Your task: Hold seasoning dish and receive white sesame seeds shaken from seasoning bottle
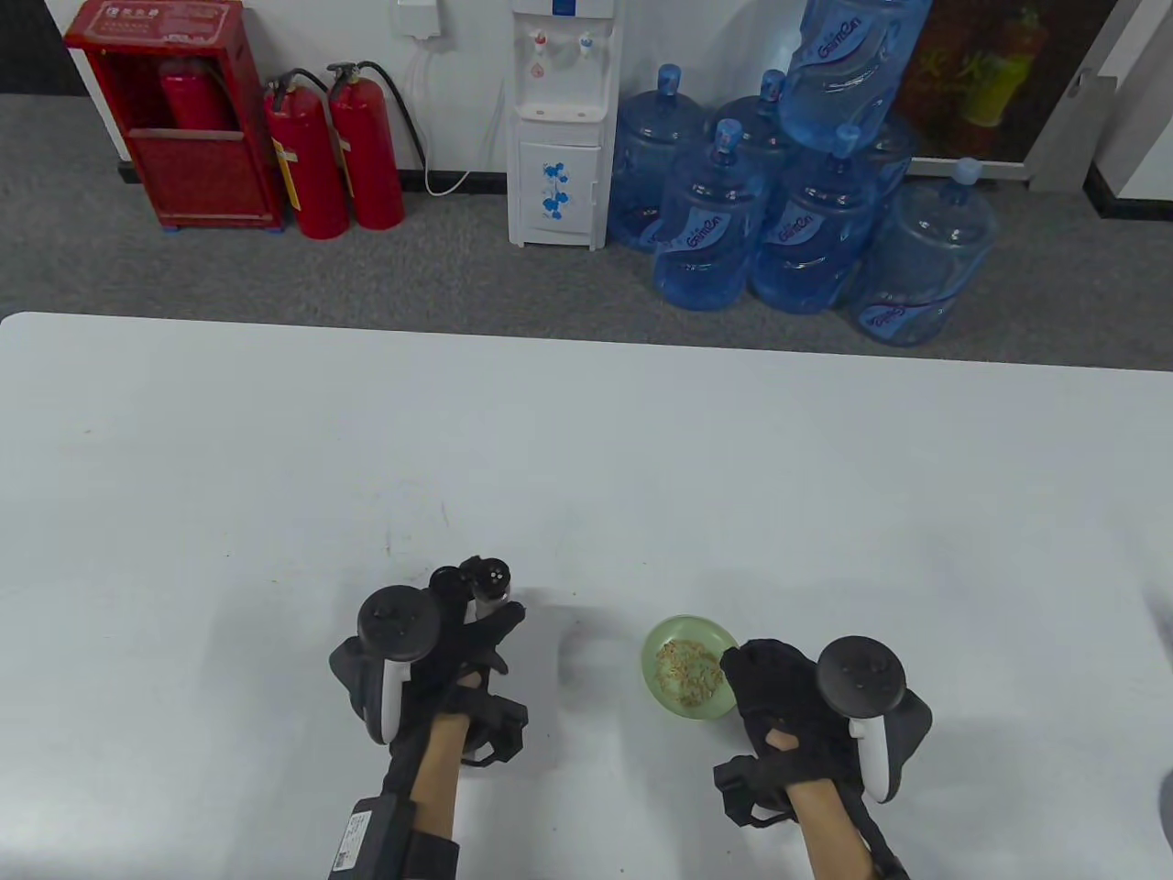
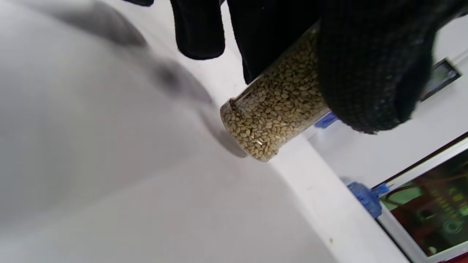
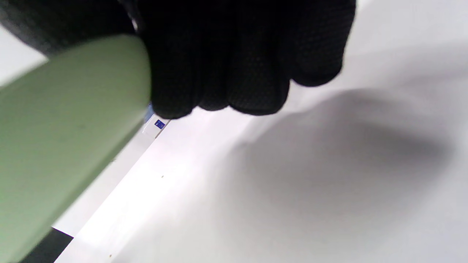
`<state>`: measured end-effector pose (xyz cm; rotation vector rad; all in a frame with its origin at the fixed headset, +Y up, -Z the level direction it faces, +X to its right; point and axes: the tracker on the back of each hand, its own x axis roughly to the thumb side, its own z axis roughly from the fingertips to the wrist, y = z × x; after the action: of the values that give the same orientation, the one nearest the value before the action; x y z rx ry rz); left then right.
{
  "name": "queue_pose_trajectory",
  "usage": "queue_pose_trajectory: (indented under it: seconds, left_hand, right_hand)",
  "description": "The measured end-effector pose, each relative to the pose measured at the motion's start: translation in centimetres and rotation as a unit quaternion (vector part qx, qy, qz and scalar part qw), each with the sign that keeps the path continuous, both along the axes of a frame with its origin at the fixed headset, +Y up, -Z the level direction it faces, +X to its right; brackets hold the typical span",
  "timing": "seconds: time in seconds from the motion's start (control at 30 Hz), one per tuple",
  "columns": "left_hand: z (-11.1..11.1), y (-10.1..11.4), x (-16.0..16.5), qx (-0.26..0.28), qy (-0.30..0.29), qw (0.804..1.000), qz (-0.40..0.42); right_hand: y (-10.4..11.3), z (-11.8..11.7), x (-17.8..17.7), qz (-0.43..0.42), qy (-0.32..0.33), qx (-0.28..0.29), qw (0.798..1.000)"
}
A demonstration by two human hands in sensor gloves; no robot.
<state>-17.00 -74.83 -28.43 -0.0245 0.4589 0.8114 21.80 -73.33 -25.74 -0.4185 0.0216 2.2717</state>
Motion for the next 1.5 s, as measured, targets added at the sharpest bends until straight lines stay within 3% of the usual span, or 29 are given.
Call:
queue_pose_trajectory:
  seconds: [0.3, 0.57, 0.8, 1.0, 1.1, 1.27, 1.5]
  left_hand:
    - [0.5, -0.8, -0.3, -0.035, -0.017, 0.998, 0.053]
    - [2.8, -0.6, -0.6, 0.019, -0.041, 0.994, 0.1]
    - [6.8, 0.3, -0.1, 0.037, -0.084, 0.994, 0.054]
    - [7.5, 1.0, -1.2, 0.072, -0.051, 0.996, 0.016]
    - [7.8, 1.3, -1.7, 0.096, -0.026, 0.995, 0.006]
    - [8.2, 1.7, -2.0, 0.118, -0.009, 0.992, 0.044]
    - [8.3, 1.9, -1.9, 0.126, -0.012, 0.99, 0.066]
  right_hand:
    - [0.1, 0.3, 0.6, -0.006, -0.013, 0.004, 1.0]
    - [0.1, 0.0, 1.4, -0.001, -0.029, 0.008, 1.0]
    - [-0.3, -0.6, 0.9, 0.02, -0.022, -0.001, 1.0]
    - [-0.7, -0.4, 0.7, 0.034, -0.028, -0.001, 0.999]
    - [-0.5, -1.5, 0.7, 0.035, -0.045, -0.008, 0.998]
    - [0.3, -4.5, 0.0, 0.131, -0.074, -0.006, 0.989]
    - [-1.0, -7.3, -0.8, 0.176, -0.091, -0.031, 0.98]
